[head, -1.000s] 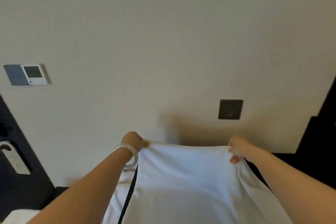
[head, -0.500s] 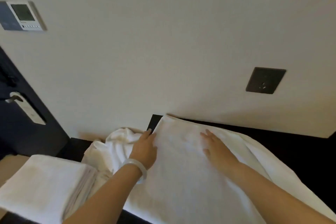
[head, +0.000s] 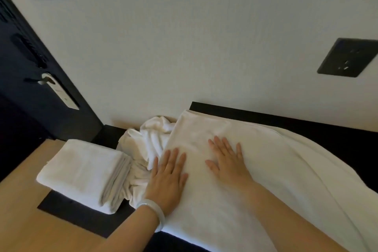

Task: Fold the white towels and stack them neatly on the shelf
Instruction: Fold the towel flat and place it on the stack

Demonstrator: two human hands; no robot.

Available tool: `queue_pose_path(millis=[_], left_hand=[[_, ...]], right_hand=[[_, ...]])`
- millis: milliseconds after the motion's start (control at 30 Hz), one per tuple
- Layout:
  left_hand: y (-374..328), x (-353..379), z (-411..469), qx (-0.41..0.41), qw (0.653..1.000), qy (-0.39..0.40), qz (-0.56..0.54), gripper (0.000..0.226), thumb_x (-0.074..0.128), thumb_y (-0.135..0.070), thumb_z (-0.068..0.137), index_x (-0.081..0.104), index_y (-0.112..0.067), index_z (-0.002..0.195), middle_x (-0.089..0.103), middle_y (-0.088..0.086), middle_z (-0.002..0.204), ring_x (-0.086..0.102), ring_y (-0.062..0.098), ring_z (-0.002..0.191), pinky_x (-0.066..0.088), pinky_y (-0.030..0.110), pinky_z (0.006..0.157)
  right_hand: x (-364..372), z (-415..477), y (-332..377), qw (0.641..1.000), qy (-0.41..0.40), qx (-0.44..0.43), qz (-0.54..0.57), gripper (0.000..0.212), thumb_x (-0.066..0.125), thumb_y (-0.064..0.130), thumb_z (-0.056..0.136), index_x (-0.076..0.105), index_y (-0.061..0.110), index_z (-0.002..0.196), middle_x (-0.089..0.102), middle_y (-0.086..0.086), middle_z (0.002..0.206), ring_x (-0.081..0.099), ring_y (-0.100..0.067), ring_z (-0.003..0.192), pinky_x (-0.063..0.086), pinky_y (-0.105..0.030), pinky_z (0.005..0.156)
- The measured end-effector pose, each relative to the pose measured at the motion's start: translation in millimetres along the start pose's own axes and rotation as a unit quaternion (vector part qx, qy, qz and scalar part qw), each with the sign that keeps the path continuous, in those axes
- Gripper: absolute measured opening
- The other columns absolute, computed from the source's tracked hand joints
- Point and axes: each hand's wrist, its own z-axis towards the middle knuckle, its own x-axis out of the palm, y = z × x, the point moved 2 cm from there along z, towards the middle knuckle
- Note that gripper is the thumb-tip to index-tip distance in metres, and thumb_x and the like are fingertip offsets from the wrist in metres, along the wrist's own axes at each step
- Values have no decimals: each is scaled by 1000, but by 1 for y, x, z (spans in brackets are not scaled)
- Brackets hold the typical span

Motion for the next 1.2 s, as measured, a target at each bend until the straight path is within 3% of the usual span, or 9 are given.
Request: queue_pose_path(millis=[167,267,367,467,600,733,867,967,1200], left_hand=[[-90,-7,42,91,995,-23,-13,57,15,-39,104,47,-12,143,45,8,149,41,27,138,29,48,114],[-144,3,59,116,992,19,-35,56,25,-40,98,45,-16,144,42,5,151,39,26,140,27,49,117],[-153,18,62,127,991,37,-17,60,15,-43,98,24,-21,153,19,2,161,17,26,148,2,48,115],[-152,16,65,107,994,27,-6,56,29,-40,95,45,-20,145,42,3,151,41,25,139,18,47,109],[-139,15,65,105,994,21,-9,58,18,-42,98,32,-24,151,29,-1,158,30,22,144,9,44,113],[-125,23,65,117,993,17,-9,62,6,-46,102,39,-20,149,39,2,153,39,24,139,16,43,111],[-163,12,65,130,989,24,-67,100,-32,-69,73,3,-21,155,-5,-4,161,-7,15,147,-4,39,120],[-224,-8,59,191,977,37,-87,101,-46,-69,57,-22,-29,147,-27,-8,154,-26,11,140,-15,36,117],[-336,-38,39,383,921,33,-64,61,4,-55,98,-15,-34,152,-22,-11,160,-25,13,146,-13,42,121]], right_hand=[[2,-63,-39,992,-89,83,-19,62,25,45,95,48,10,142,48,-12,147,33,-26,140,9,-46,116],[12,-113,-78,990,-70,123,-26,65,10,47,103,47,12,144,46,-10,149,30,-23,141,10,-44,116],[6,-123,-109,993,-47,107,-11,70,6,55,96,16,23,157,8,1,164,9,-15,151,2,-34,120],[2,-100,-123,996,-31,88,16,77,-5,62,86,-8,29,156,-21,11,159,-15,-7,149,-11,-30,120],[-29,-103,-122,978,15,89,189,56,41,41,103,25,27,154,8,22,155,9,-5,148,0,-22,119],[-63,-166,-165,946,-127,184,234,38,51,24,101,49,35,137,37,28,134,34,4,127,22,-18,111],[-84,-220,-239,903,-161,335,218,36,49,13,101,55,22,135,54,2,136,51,-15,125,39,-27,103],[-89,-250,-279,866,-119,423,240,30,50,10,100,61,21,126,60,-2,128,57,-17,116,46,-30,97],[-100,-261,-289,863,27,422,277,8,73,34,84,70,31,91,70,6,95,64,-10,89,54,-34,85]])
